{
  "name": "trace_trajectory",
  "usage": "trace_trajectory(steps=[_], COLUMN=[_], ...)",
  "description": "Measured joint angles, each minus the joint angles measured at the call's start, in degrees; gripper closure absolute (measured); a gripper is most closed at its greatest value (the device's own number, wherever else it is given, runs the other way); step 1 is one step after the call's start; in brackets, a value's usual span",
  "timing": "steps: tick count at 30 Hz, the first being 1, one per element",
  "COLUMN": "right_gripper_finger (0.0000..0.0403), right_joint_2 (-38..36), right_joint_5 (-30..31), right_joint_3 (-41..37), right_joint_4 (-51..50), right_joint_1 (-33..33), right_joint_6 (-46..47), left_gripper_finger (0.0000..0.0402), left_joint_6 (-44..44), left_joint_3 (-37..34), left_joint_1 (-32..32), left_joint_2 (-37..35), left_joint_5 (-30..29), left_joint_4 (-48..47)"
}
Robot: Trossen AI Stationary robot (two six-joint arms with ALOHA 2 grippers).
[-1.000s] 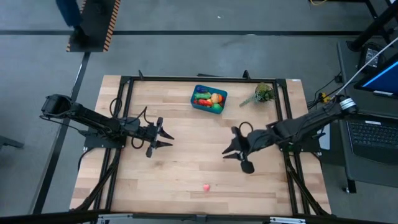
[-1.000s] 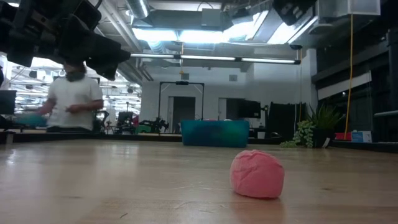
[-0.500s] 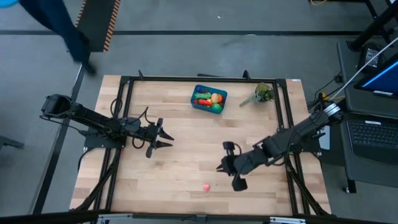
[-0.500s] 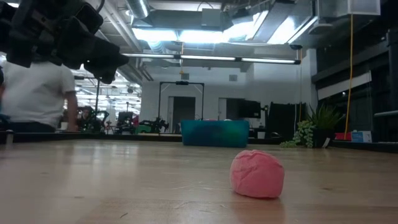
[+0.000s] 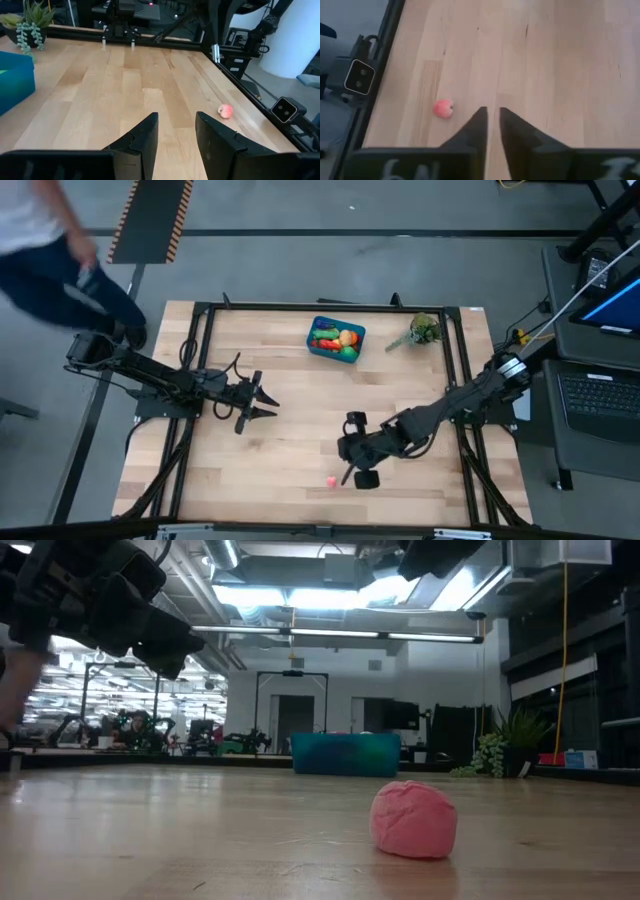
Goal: Pick and placing Produce into tupperware
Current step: Put the pink apricot into the blue bin
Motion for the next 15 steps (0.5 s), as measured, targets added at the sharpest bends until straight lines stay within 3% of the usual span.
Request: trace_trajectory(steps=[10, 15], right_gripper_finger=[0.0185, 0.0133], right_joint_2=[0.1, 0.1], right_joint_5=[-0.1, -0.1], right_joint_3=[0.0, 0.0], right_joint_4=[-0.1, 0.1], right_joint_1=[-1.6, -1.5], right_joint_6=[0.3, -0.3], left_gripper_finger=[0.0278, 0.0278], left_joint_6=[0.0, 0.0], left_joint_3=[0.0, 0.0], left_joint_1=[0.0, 0.0], left_joint_2=[0.0, 0.0], left_joint_5=[0.0, 0.0], left_joint_4=[-0.3, -0.8])
